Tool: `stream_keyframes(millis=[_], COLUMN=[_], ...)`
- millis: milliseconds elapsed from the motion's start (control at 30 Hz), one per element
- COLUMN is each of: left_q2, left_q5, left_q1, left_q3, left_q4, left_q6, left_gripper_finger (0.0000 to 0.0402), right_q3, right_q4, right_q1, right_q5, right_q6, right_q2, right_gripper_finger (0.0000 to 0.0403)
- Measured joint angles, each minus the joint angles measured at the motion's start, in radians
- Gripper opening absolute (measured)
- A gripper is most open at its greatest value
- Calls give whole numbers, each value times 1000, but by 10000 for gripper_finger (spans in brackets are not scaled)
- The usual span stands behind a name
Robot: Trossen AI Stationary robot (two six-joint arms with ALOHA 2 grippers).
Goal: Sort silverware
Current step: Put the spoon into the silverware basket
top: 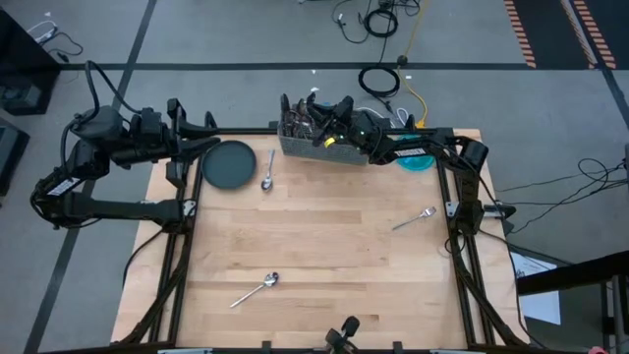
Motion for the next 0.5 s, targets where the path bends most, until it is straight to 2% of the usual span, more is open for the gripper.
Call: stream_keyframes(millis=[233,367,433,500], left_q2=[0,11,27,57], left_q5=[0,-1,-43,-127], left_q1=[0,0,-1,0], left_q3=[0,0,1,1], left_q4=[0,-1,-24,-83], left_q6=[0,0,1,28], left_gripper_finger=[86,86,86,86], right_q3=[-5,-7,-6,-6], right_q4=[-48,-56,-52,-58], right_q1=[24,27,29,33], right_q5=[2,-3,2,5], right_q6=[-25,-16,-17,-54], right_q2=[-15,-56,-110,-182], right_gripper_finger=[170,205,215,221])
